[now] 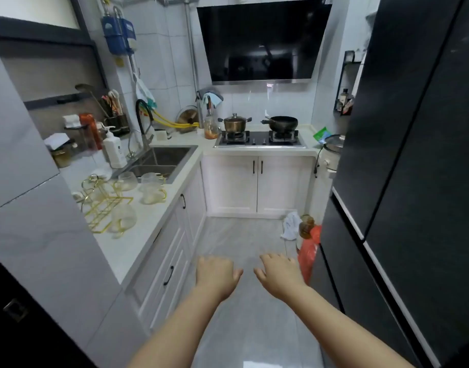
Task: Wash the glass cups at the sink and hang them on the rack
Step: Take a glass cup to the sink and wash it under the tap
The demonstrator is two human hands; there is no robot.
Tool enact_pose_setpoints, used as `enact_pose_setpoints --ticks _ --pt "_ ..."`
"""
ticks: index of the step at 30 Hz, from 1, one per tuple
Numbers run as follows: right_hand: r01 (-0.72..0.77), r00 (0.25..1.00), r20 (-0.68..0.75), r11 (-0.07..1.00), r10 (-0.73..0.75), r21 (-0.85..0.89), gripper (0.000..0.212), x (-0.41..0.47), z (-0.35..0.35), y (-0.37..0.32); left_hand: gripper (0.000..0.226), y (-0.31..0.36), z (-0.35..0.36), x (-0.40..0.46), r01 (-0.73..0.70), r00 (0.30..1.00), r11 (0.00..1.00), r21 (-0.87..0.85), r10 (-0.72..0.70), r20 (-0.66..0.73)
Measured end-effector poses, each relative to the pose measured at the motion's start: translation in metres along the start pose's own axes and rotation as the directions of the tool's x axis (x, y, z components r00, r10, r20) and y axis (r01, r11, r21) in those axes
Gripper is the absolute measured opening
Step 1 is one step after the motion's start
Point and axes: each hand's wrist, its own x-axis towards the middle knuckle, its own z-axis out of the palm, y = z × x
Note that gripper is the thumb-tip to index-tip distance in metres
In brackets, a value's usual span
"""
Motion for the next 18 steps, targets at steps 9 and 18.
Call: enact_pose_setpoints --ticks 9,18 --pt "-0.104 0.994 0.027 0.995 0.104 -0.005 0.043 0.037 0.02 -0.018 0.045 -0.031 0.024 0.047 -0.103 0.995 0.995 0.017 0.103 0.008" --pt "-0.096 0.992 0.081 0.995 0.095 0.0 0.045 0.084 0.025 -0.008 0.047 -0.035 0.039 0.092 -0.098 0.992 0.995 0.004 0.098 0.082"
